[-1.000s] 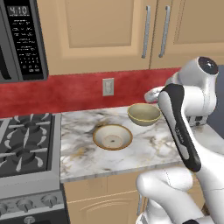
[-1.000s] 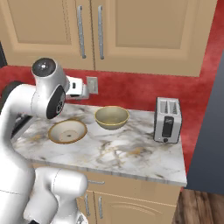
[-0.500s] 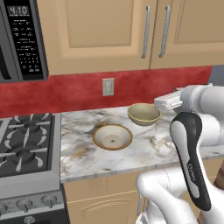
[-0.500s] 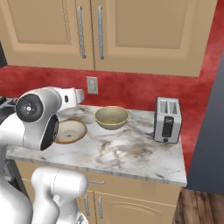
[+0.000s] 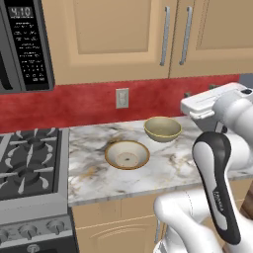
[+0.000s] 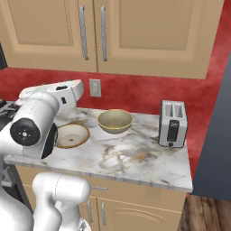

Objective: Open the cabinet. Pick the bowls from the counter and place them in the cabinet. Then close the cabinet.

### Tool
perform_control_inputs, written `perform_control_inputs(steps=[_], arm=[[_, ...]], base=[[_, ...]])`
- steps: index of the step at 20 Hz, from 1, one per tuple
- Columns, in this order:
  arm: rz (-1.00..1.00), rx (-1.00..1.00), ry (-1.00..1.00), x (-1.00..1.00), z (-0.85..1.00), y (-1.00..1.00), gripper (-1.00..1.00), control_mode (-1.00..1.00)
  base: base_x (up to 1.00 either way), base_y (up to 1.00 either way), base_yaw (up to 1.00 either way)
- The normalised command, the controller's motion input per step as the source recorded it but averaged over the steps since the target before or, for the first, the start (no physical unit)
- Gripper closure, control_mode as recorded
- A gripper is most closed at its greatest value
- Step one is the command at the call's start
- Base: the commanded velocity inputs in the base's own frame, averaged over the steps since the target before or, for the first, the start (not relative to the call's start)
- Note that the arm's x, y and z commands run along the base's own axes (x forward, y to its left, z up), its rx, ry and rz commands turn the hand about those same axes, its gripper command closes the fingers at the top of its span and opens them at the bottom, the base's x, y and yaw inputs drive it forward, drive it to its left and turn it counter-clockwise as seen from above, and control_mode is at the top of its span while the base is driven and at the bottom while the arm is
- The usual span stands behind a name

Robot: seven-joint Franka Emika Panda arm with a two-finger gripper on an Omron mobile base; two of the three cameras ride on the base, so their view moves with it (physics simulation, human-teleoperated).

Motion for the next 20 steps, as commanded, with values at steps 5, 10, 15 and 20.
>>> perform_control_inputs(steps=[5, 10, 15, 20], arm=[[0.00, 0.10, -0.28, -0.05, 0.59, 0.00, -1.00, -1.00], [0.00, 0.07, -0.13, 0.00, 0.53, 0.00, -1.00, -1.00], [0.00, 0.00, 0.00, 0.07, 0.17, 0.00, -1.00, -1.00], [0.00, 0.00, 0.07, 0.23, 0.06, 0.00, -1.00, -1.00]], base=[[0.00, 0.00, 0.00], [0.00, 0.00, 0.00], [0.00, 0.00, 0.00], [0.00, 0.00, 0.00]])
